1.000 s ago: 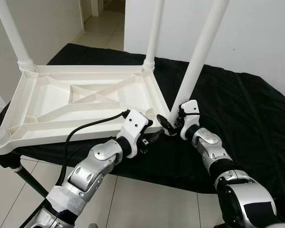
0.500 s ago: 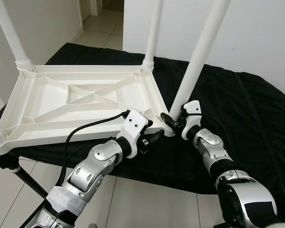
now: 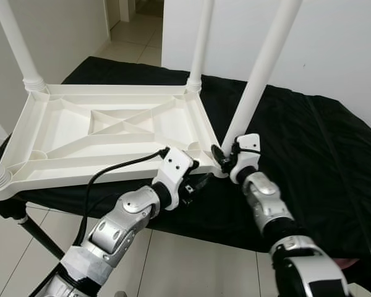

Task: Building children table

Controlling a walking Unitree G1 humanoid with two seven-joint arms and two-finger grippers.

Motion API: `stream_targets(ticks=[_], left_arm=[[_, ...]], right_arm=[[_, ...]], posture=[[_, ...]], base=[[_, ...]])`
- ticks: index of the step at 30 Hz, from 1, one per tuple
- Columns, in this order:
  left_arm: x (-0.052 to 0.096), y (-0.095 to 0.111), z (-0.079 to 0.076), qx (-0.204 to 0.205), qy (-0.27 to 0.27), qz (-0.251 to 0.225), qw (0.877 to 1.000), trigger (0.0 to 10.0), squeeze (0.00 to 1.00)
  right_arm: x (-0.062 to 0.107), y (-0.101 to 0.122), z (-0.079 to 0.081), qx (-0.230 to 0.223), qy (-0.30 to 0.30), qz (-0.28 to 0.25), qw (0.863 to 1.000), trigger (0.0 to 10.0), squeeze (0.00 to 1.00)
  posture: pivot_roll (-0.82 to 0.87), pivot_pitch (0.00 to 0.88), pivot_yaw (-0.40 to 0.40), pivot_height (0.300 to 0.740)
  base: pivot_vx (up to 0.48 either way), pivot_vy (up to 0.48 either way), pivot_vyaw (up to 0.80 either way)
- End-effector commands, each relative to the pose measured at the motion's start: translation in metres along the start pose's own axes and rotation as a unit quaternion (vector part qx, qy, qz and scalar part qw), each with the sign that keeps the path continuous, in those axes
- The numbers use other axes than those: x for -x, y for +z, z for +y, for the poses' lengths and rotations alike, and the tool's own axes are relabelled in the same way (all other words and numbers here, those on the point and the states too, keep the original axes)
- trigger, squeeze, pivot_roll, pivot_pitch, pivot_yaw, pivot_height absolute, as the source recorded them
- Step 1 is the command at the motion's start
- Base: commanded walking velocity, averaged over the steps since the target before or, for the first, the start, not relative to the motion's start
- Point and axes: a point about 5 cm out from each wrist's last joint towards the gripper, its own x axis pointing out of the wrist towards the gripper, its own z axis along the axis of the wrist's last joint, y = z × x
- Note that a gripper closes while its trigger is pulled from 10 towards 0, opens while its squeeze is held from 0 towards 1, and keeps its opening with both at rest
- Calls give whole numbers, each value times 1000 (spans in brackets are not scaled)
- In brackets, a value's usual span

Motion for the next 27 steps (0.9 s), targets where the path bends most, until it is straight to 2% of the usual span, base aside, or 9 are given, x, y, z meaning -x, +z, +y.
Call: stream_targets(ticks=[1,3,10,14,18,19,21,22,27], left_arm=[[1,2,-12,-4,-78,-4,997,10000,0],[1,2,-12,-4,-80,-3,997,10000,0],[1,1,-13,-4,-81,-2,997,10000,0],[1,1,-13,-4,-82,-2,997,10000,0],[0,0,-13,-4,-82,-2,997,10000,0],[0,0,-13,-5,-82,-1,997,10000,0],[1,0,-13,-5,-82,-1,997,10000,0],[1,0,-13,-5,-82,-1,997,10000,0],[1,0,-14,-5,-82,-2,997,10000,0]], right_arm=[[8,-15,4,-20,-51,33,998,10000,0],[12,-16,12,-24,-94,28,995,10000,0],[19,-10,23,-28,-161,18,986,10000,0],[19,-3,35,-34,-138,5,990,10000,0],[20,1,34,-38,-124,-4,992,10000,0],[21,4,32,-35,-118,-14,992,10000,867],[21,7,30,-32,-114,-20,993,10000,867],[22,9,28,-36,-108,-24,993,10000,1000],[28,13,18,-36,-77,-40,996,10000,1000]], posture=[[-31,0,-82,740],[-31,0,-82,740],[-28,0,-87,740],[-27,0,-89,740],[-29,0,-88,740],[-29,0,-88,740],[-29,0,-88,740],[-29,0,-88,740],[-28,0,-90,740]], base=[[0,0,0],[0,0,0],[0,0,0],[0,0,0],[0,0,0],[0,0,0],[0,0,0],[0,0,0],[0,0,0]])
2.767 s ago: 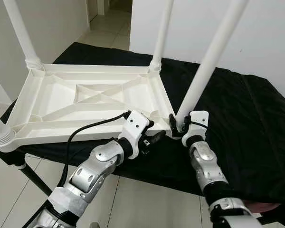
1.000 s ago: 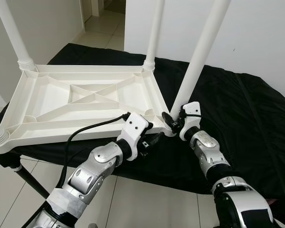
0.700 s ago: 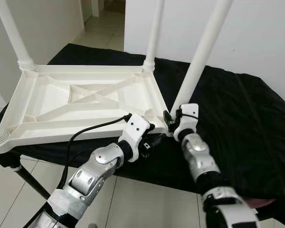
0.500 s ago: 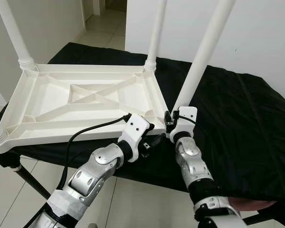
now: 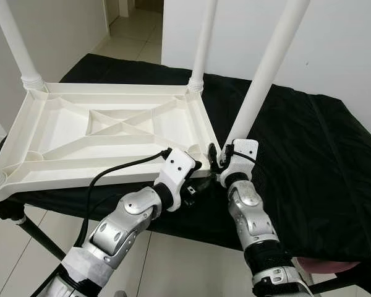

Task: Building children table

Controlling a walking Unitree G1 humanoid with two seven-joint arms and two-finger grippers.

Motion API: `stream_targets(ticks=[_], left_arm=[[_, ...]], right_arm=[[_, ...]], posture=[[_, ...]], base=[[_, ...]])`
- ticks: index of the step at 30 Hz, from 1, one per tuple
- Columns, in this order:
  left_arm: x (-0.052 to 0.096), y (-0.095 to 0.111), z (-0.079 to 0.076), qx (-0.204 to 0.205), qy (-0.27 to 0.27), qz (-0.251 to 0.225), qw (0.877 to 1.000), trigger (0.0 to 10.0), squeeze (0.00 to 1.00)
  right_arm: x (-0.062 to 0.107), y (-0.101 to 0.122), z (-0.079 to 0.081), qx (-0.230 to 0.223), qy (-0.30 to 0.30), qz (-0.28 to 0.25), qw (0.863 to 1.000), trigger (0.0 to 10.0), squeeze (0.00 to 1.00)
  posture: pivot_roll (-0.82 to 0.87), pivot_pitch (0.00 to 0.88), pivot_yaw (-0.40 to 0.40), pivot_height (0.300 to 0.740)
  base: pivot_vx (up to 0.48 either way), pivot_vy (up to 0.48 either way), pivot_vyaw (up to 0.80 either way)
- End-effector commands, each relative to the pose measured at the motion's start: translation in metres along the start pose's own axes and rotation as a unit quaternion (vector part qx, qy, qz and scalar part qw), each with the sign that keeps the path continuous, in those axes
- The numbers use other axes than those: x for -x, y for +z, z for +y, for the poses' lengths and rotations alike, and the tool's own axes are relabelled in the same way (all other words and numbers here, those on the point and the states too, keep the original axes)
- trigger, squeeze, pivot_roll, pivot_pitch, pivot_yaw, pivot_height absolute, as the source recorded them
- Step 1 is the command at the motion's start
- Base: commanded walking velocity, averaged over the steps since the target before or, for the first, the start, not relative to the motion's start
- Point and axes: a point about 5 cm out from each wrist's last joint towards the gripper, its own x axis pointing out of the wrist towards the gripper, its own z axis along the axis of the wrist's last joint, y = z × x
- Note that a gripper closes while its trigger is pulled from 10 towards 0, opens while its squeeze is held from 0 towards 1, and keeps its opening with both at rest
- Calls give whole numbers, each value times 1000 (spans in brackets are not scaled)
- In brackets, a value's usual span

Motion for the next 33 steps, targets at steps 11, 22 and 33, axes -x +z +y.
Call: stream_targets(ticks=[11,22,33], left_arm=[[1,-1,-10,-4,-76,2,997,10000,0],[0,1,-8,-8,-76,1,997,10000,0],[0,4,-3,-11,-71,0,997,10000,0]], right_arm=[[9,-8,-32,23,136,34,990,10000,0],[-5,-13,-42,44,217,51,974,10000,0],[-23,-12,-35,73,258,71,961,10000,0]], posture=[[-30,0,-86,740],[-27,0,-70,740],[-18,0,-60,740]], base=[[0,0,0],[0,0,0],[0,0,0]])
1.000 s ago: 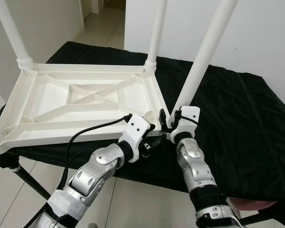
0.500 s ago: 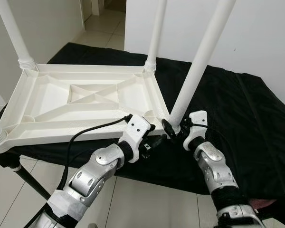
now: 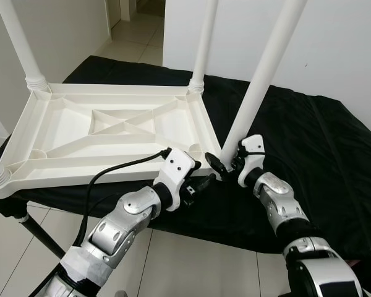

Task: Building children table

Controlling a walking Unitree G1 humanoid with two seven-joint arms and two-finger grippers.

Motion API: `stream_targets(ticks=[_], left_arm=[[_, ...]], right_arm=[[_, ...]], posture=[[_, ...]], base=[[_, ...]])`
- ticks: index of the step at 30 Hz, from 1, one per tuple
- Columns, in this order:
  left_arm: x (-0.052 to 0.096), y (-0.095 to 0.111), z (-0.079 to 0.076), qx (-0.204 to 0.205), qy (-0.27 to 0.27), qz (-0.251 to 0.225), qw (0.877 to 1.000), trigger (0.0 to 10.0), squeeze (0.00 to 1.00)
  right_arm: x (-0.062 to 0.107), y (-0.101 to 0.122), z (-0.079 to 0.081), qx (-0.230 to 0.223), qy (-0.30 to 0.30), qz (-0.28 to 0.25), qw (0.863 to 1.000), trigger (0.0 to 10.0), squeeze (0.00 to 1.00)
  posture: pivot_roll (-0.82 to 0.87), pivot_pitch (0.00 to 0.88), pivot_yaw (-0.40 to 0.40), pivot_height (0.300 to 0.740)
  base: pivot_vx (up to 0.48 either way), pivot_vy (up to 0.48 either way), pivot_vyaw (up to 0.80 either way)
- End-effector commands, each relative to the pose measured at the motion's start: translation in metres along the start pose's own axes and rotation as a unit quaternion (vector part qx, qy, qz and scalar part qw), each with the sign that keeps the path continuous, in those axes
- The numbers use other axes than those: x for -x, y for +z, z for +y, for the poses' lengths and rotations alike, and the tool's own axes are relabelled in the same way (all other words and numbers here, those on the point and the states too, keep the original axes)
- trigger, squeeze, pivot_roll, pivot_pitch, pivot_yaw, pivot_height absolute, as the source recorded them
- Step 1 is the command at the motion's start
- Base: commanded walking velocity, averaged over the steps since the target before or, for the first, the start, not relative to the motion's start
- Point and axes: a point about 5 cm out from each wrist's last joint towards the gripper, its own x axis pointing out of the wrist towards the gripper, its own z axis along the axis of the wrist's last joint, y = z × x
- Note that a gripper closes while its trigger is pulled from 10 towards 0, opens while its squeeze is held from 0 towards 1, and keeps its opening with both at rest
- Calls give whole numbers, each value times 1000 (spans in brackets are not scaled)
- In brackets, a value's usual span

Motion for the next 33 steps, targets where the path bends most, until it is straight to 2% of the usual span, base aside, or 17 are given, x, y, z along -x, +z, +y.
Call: stream_targets(ticks=[1,2,3,4,15,21,22,23,24,25,27,30,31,33], left_arm=[[0,1,-6,-2,-71,0,998,10000,0],[0,1,-6,-2,-71,0,998,10000,0],[0,2,-5,-2,-70,-1,998,10000,0],[0,2,-4,-3,-67,-1,998,10000,0],[1,3,-3,-3,-60,-3,998,10000,0],[1,2,-5,0,-63,-3,998,10000,0],[1,2,-5,0,-64,-2,998,10000,0],[1,2,-5,0,-64,-2,998,10000,0],[1,2,-5,1,-65,-2,998,10000,0],[1,2,-5,1,-65,-2,998,10000,0],[1,2,-6,2,-67,-1,998,10000,0],[1,1,-7,3,-68,-1,998,10000,0],[2,1,-7,4,-69,0,998,10000,0],[2,1,-7,4,-69,0,998,10000,0]], right_arm=[[0,-1,0,7,5,9,1000,10000,0],[0,-1,0,7,5,9,1000,10000,0],[-4,-2,1,9,16,16,1000,4196,0],[-6,-3,3,10,28,25,999,0,0],[-5,-11,3,9,48,45,998,0,0],[3,-17,-6,13,2,46,999,0,0],[4,-17,-7,16,-11,46,999,1686,0],[4,-17,-7,16,-11,46,999,1686,0],[5,-18,-9,14,-23,45,999,10000,0],[5,-18,-9,14,-23,45,999,10000,0],[7,-20,-12,9,-70,41,997,10000,0],[7,-20,-12,7,-88,36,995,10000,0],[6,-20,-11,7,-115,30,993,10000,0],[6,-20,-11,7,-115,30,993,10000,0]], posture=[[-18,0,-60,740],[-18,0,-60,740],[-15,0,-60,740],[-7,0,-64,740],[-6,0,-66,740],[-19,0,-61,740],[-19,0,-61,740],[-19,0,-61,740],[-20,0,-59,740],[-20,0,-59,740],[-26,0,-57,740],[-26,0,-57,740],[-26,0,-56,740],[-26,0,-56,740]], base=[[0,0,0],[0,0,0],[0,0,0],[0,0,0],[0,0,0],[0,0,0],[0,0,0],[0,0,0],[0,0,0],[0,0,0],[0,0,0],[0,0,0],[0,0,0],[0,0,0]])
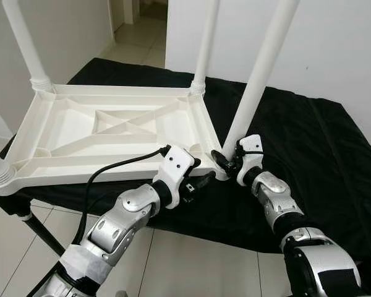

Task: Building children table

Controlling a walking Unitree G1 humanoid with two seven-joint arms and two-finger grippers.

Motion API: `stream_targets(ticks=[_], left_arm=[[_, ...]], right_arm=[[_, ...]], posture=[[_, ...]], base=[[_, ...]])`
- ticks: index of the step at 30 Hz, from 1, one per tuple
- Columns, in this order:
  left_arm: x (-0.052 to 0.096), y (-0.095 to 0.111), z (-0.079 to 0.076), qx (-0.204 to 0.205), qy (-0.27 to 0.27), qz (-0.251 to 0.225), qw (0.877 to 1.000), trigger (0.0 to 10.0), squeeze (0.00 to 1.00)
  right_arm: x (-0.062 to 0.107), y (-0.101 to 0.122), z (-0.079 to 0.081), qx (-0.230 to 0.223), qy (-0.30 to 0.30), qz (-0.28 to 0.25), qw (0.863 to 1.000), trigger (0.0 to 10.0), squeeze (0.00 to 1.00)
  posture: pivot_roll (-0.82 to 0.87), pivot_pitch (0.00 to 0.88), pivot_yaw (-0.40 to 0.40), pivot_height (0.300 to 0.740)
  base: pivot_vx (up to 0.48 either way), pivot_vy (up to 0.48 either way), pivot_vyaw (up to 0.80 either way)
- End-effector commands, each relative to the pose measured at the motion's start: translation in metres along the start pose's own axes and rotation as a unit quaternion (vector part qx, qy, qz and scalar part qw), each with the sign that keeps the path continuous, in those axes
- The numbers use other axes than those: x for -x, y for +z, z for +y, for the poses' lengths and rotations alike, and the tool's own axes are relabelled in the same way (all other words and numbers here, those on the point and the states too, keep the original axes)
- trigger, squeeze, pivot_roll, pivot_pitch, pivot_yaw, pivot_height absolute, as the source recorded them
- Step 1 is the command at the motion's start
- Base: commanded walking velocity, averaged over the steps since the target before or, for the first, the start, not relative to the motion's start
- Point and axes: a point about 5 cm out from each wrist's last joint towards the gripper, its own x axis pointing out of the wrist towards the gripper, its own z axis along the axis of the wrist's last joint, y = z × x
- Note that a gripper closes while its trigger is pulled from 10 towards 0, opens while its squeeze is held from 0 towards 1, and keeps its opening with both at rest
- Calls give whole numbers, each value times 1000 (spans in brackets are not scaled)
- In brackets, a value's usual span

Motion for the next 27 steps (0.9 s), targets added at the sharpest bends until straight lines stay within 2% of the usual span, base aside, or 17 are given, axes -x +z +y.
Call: stream_targets(ticks=[1,4,10,13,14,18,20,22,24,27], left_arm=[[1,0,-9,4,-73,2,997,10000,0],[2,-1,-10,7,-75,4,997,10000,0],[3,-1,-10,6,-77,7,997,10000,0],[4,-2,-10,5,-78,9,997,10000,0],[4,-2,-10,5,-78,9,997,10000,0],[4,-2,-10,6,-77,9,997,10000,0],[4,-2,-10,6,-77,10,997,10000,0],[4,-1,-11,6,-77,9,997,10000,0],[4,-1,-11,7,-77,9,997,10000,0],[4,-1,-11,6,-76,10,997,10000,0]], right_arm=[[8,-12,-7,7,-32,27,999,10000,0],[4,-10,-1,-19,-123,13,992,10000,0],[4,-12,1,-34,-174,17,984,10000,0],[4,-15,2,-32,-232,26,972,10000,0],[4,-15,2,-32,-232,26,972,10000,0],[1,-16,18,-44,-293,30,955,10000,0],[1,-16,20,-44,-298,30,953,10000,0],[-4,-13,35,-47,-303,23,951,10000,0],[-7,-11,42,-49,-297,16,953,10000,0],[-6,-8,39,-44,-298,7,954,10000,0]], posture=[[-26,0,-56,740],[-26,0,-44,740],[-25,0,-41,740],[-20,0,-41,740],[-20,0,-41,740],[-18,0,-42,740],[-18,0,-42,740],[-17,0,-41,740],[-17,0,-41,740],[-10,0,-48,740]], base=[[0,0,0],[0,0,0],[0,0,0],[0,0,0],[0,0,0],[0,0,0],[0,0,0],[0,0,0],[0,0,0],[0,0,0]])
